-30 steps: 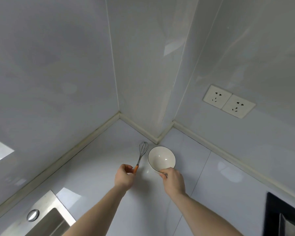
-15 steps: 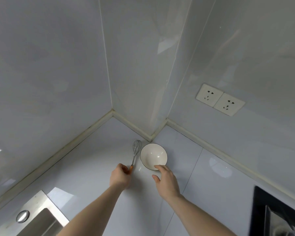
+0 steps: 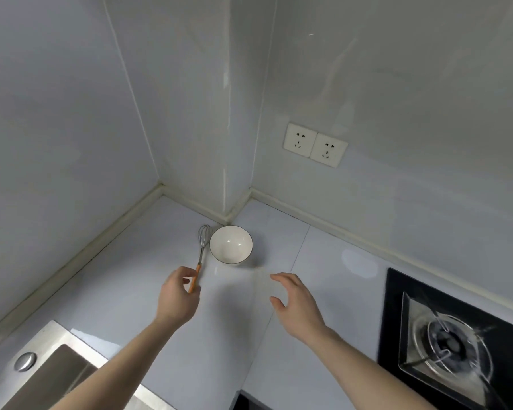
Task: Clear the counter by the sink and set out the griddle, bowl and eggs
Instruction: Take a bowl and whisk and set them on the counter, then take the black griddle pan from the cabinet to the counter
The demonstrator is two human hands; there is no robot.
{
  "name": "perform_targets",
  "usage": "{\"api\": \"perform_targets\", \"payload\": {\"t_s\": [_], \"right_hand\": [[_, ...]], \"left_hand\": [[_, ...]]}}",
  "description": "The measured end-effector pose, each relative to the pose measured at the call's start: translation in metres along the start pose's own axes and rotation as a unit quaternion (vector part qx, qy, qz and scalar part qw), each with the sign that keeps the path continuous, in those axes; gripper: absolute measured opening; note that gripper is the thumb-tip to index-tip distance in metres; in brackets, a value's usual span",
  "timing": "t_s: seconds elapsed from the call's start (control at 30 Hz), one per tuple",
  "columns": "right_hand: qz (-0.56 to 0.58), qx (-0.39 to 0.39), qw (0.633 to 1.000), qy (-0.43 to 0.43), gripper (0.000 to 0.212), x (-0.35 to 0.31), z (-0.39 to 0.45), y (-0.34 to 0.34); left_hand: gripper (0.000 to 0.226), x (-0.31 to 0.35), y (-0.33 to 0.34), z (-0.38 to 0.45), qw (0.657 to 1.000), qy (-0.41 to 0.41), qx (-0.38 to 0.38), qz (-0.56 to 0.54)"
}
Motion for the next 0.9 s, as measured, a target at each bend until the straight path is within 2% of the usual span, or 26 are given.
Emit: {"api": "perform_targets", "payload": {"t_s": [0.13,0.37,0.63,0.9], "right_hand": [[0.015,0.024,1.0,0.001,0.05,0.01,-0.049,-0.04],[0.042,0.076,0.996,0.008,0.049,0.038,-0.164,-0.11],[0.024,0.107,0.994,0.019,0.05,0.072,-0.286,-0.152],[0.048,0.12,0.991,0.046,0.05,0.089,-0.338,-0.167]], "left_hand": [[0.029,0.037,0.008,-0.048,0.997,0.071,-0.031,0.005],[0.026,0.13,0.05,-0.145,0.975,0.198,-0.1,0.009],[0.024,0.148,0.074,-0.238,0.963,0.219,-0.142,0.06],[0.025,0.151,0.085,-0.266,0.947,0.25,-0.164,0.115]]}}
Point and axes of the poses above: each hand's wrist, its own z-axis towards the middle knuckle, its own y-axis out of the palm, x = y × z, the point moved 3 cm from there along z, towards the middle knuckle, and after that the axes turned 5 degrees about z, right-handed, at the moved point
